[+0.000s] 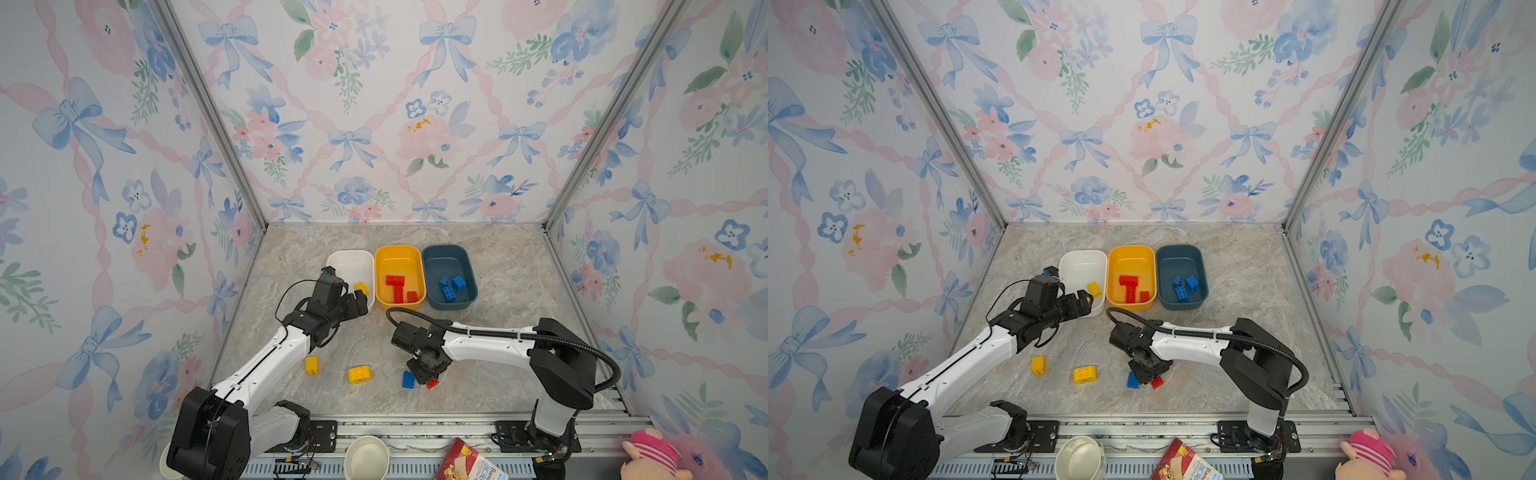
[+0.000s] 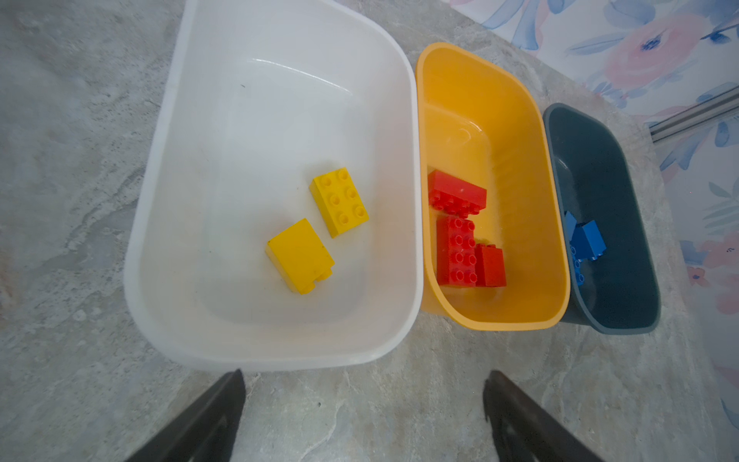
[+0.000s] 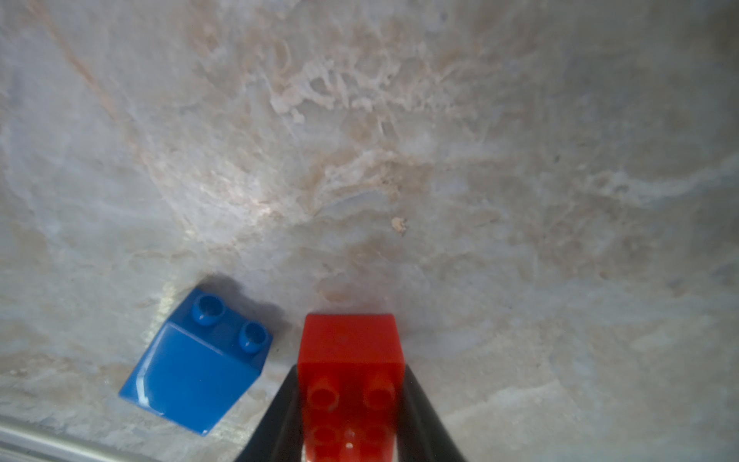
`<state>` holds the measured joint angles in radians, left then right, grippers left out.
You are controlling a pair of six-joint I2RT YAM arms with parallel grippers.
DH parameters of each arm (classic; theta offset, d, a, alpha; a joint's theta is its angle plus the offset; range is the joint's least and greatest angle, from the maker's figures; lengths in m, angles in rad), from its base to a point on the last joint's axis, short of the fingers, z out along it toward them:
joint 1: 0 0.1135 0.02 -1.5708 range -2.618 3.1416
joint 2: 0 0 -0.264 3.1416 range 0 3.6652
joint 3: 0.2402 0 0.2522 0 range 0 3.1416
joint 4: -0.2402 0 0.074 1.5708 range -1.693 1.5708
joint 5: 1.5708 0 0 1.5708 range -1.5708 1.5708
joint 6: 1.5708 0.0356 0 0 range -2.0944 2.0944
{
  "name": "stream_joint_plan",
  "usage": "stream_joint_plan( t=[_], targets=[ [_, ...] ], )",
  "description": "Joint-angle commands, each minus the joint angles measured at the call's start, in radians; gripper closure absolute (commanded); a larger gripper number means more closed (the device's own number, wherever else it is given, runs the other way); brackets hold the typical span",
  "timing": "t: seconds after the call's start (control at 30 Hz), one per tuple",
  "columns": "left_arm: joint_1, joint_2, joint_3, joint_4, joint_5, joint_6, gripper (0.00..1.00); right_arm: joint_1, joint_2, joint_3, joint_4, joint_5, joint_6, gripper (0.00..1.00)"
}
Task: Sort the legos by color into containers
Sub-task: 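Grasp the red brick with the right gripper and carry it over the yellow bin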
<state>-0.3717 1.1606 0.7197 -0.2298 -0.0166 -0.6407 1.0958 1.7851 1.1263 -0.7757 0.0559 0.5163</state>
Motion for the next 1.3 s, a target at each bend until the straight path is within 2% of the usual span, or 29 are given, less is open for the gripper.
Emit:
stream_joint_plan(
  t=[0.0,0.33,0.47,0.63,1.0,1.27],
  targets=[
    [0.009,-0.019,-0.011,0.006,0.01,-0.013,0.05,0.003,-0.022,0.013,-0.036,-0.001,0.016,0.66],
    [0.009,-0.022,-0.012,0.006,0.018,-0.01,0.04,-0.039,-0.124,0.064,-0.062,0.042,0.015,0.66],
    [0.008,-0.026,-0.017,0.006,0.027,-0.006,0.03,-0.092,-0.176,0.107,-0.057,0.053,-0.015,0.66],
    [0.008,-0.028,-0.025,0.007,0.032,0.006,0.03,-0.178,-0.166,0.187,-0.033,0.059,-0.07,0.66],
    [0.008,-0.034,-0.029,0.01,0.046,0.004,0.02,-0.343,0.028,0.479,0.045,0.07,-0.144,0.67],
    [0.008,-0.052,-0.089,0.013,0.047,-0.002,0.02,-0.407,0.222,0.654,0.064,0.059,-0.142,0.67]
  ],
)
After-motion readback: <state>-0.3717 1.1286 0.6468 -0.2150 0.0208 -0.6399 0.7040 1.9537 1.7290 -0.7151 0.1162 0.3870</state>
